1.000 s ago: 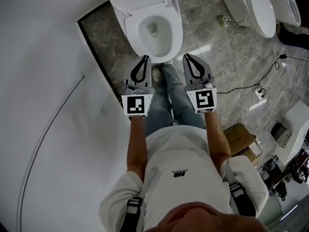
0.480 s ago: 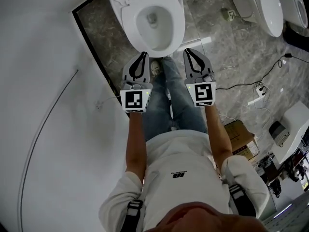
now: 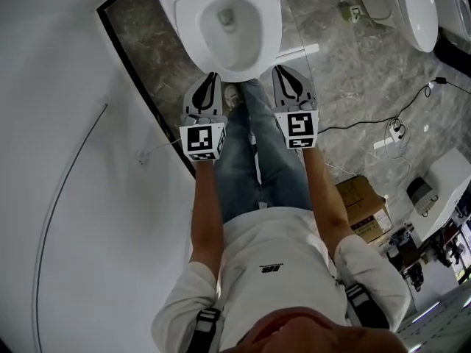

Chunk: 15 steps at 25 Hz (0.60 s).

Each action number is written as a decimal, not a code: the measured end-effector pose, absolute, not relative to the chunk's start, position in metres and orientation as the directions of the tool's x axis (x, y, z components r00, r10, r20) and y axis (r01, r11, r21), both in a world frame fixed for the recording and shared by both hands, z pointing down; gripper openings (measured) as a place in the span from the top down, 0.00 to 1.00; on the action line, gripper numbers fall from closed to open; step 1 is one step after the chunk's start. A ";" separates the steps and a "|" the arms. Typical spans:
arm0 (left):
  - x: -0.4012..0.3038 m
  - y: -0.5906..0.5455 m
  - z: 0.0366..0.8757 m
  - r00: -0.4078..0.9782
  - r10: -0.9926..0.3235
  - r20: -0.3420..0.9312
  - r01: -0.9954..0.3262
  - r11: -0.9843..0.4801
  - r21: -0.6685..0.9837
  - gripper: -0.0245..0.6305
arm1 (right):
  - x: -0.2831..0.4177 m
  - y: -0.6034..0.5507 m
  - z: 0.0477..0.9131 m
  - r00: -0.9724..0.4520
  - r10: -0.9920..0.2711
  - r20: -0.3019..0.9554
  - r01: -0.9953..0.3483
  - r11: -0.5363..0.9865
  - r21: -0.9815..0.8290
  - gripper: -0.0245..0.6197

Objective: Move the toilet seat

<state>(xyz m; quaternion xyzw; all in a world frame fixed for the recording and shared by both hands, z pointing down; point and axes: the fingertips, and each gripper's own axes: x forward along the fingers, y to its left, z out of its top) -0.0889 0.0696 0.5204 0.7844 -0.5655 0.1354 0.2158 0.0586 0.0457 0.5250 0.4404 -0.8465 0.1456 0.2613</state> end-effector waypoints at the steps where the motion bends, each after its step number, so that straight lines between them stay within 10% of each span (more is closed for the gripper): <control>1: -0.089 0.069 0.526 0.323 -0.827 0.461 -0.946 -0.264 0.189 0.92 | 0.058 0.044 0.530 -0.472 -0.670 0.573 -0.825 0.565 -0.019 0.91; 15: -0.089 0.079 0.602 0.318 -0.765 0.560 -0.948 -0.238 0.213 0.91 | 0.064 0.047 0.603 -0.444 -0.611 0.655 -0.837 0.543 -0.061 0.91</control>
